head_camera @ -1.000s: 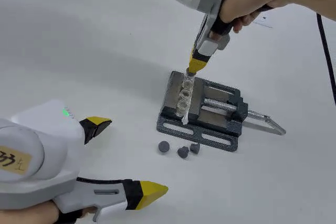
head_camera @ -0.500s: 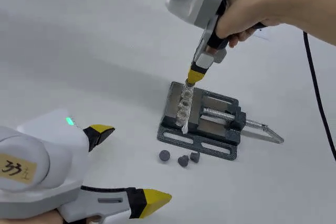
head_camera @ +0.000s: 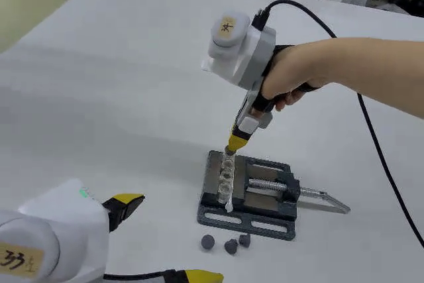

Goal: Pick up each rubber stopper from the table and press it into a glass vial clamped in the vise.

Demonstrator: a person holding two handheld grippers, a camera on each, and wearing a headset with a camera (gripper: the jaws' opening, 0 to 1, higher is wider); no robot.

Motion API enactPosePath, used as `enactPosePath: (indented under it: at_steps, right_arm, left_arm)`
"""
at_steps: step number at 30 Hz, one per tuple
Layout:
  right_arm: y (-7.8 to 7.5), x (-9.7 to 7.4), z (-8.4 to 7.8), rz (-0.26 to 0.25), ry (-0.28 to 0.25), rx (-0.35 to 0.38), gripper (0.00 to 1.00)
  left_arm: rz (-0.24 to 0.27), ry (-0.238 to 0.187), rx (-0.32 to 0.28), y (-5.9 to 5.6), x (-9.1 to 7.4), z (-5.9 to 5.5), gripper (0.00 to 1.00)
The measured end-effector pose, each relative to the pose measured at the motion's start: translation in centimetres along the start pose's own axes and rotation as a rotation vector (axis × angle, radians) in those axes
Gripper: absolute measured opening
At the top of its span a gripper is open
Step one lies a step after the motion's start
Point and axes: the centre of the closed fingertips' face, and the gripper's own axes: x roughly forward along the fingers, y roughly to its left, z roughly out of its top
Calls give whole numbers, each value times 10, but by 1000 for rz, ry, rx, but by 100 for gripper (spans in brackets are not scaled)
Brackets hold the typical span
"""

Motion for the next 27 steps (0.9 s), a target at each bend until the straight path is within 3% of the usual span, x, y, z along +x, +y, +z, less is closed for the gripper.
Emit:
enactPosePath:
  at_steps: [7,16,19,20,24,27]
  right_arm:
    - [-1,0,-3,-13,-114,75,0]
    - [-3,1,-4,-55,-176,42,0]
    - [12,1,-4,3,-224,43,0]
    - [14,1,-4,-13,-236,18,0]
    - [26,0,-6,-30,-261,-25,15]
    - [27,-2,-9,-80,-276,-77,31]
  left_arm:
    - [-5,-5,16,-7,-1,3,89]
    - [-15,-4,28,-13,-1,3,89]
    - [-14,-4,34,-12,-1,4,89]
    - [-14,-4,36,-11,-1,4,89]
    - [-12,-4,39,-10,-2,4,89]
    - [-9,-4,41,-8,-4,4,89]
